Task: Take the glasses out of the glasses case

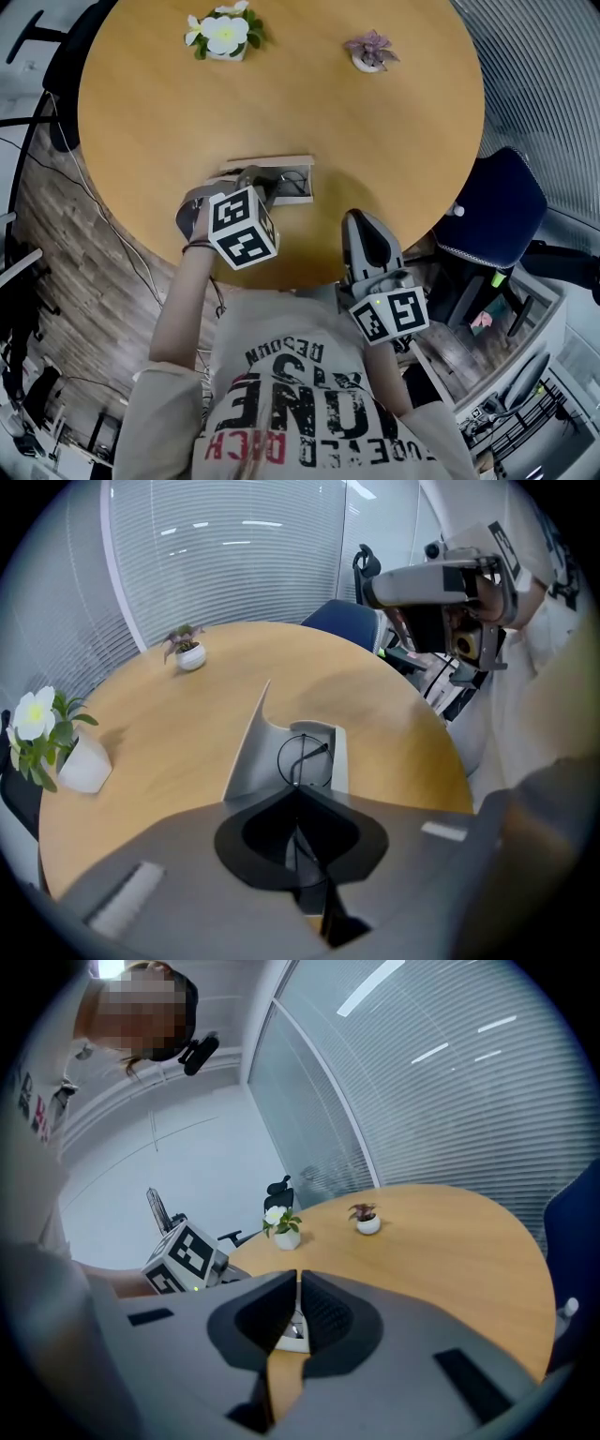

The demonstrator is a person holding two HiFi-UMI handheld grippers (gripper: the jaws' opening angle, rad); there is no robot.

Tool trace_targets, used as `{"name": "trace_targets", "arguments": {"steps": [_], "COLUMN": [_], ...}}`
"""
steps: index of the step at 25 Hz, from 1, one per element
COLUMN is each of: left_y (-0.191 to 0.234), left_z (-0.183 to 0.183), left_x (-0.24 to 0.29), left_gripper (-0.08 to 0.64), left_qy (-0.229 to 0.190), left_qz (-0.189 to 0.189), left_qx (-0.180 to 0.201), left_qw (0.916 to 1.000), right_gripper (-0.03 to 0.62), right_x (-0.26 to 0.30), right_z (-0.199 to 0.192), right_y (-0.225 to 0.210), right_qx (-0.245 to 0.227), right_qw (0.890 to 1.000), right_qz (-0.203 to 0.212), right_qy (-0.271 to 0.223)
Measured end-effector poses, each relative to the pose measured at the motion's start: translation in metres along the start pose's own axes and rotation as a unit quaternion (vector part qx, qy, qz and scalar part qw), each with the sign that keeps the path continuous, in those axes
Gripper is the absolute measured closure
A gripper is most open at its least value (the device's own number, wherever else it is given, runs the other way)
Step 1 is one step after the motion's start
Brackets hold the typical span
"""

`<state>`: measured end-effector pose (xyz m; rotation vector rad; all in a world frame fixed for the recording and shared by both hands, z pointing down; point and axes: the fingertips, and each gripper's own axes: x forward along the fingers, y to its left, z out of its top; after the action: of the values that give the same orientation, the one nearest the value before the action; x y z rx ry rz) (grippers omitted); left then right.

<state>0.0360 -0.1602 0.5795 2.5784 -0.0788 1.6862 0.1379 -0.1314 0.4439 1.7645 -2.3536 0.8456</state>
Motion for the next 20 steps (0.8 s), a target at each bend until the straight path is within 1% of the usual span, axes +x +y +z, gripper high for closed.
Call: {"name": "trace_targets", "arguments": {"steps": [4, 11, 15, 20], "left_y": [-0.002, -0.003, -0.008, -0.016], "left_z": [0.005, 0.008, 0.018, 0.023], "left_x": [-0.012, -0.039, -0.059, -0.077], "left_gripper": [0.543, 0.543, 0.543, 0.543], "left_qy": [-0.020, -0.046, -0.087, -0.104], "left_qz": [0.001, 0.037, 0.041, 0.059], "left_qx": [-0.006, -0.011, -0.031, -0.020], "left_qw": [0.9998, 0.9982, 0.9949, 0.9927], "right_gripper": [0.568, 0.568, 0.568, 0.568], "right_x": [0.000, -0.003, -0.006, -0.011], "right_z": [0.000, 0.002, 0.005, 0.012], "right_y": [0.005, 0.014, 0.022, 0.031], "right_qx": [-0.001, -0.010, -0.016, -0.024], "right_qw": [1.000, 1.000, 1.000, 0.999], "right_qz": [0.003, 0.010, 0.013, 0.013], "right_qy": [0.000, -0.002, -0.008, -0.021]}}
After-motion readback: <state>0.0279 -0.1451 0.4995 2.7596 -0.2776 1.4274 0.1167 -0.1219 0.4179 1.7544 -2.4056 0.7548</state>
